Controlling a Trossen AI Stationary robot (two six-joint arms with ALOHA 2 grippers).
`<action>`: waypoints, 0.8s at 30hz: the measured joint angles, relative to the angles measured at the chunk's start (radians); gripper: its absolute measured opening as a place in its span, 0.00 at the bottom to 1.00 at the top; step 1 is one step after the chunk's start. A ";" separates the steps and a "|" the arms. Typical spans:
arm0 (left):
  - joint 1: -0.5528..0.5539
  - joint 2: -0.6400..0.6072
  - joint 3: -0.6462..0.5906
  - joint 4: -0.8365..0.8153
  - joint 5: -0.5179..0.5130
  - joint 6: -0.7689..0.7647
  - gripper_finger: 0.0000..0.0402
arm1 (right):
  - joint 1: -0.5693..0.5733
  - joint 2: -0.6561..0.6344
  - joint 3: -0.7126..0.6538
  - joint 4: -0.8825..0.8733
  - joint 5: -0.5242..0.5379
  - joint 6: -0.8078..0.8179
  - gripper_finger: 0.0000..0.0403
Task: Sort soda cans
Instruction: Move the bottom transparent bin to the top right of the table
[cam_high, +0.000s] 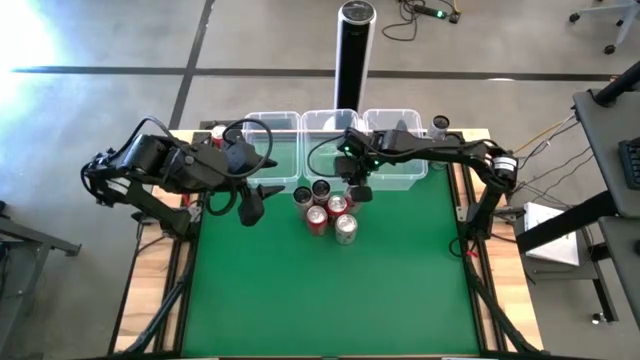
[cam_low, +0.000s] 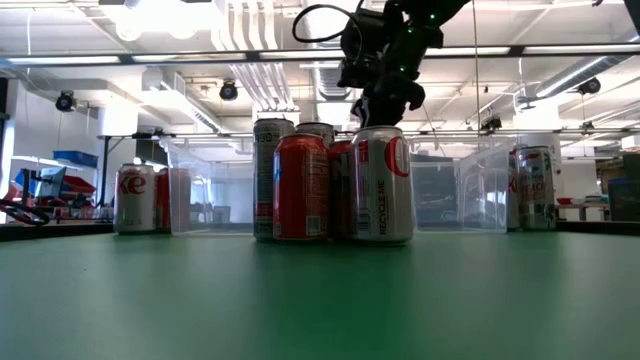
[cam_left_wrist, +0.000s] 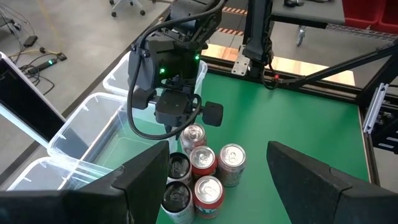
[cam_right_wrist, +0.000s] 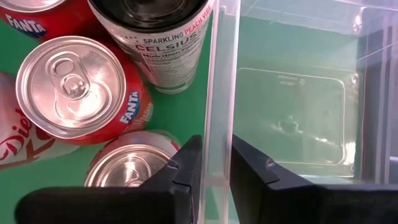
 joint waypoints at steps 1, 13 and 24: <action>0.000 0.000 0.000 0.000 0.000 0.000 0.63 | 0.000 0.000 0.000 0.001 -0.001 0.014 0.16; 0.000 -0.002 0.000 0.000 0.000 -0.018 0.63 | 0.000 0.000 0.000 0.005 -0.002 0.153 0.13; 0.000 -0.004 0.000 0.000 0.000 -0.017 0.63 | 0.001 -0.001 0.000 0.004 -0.002 0.171 0.17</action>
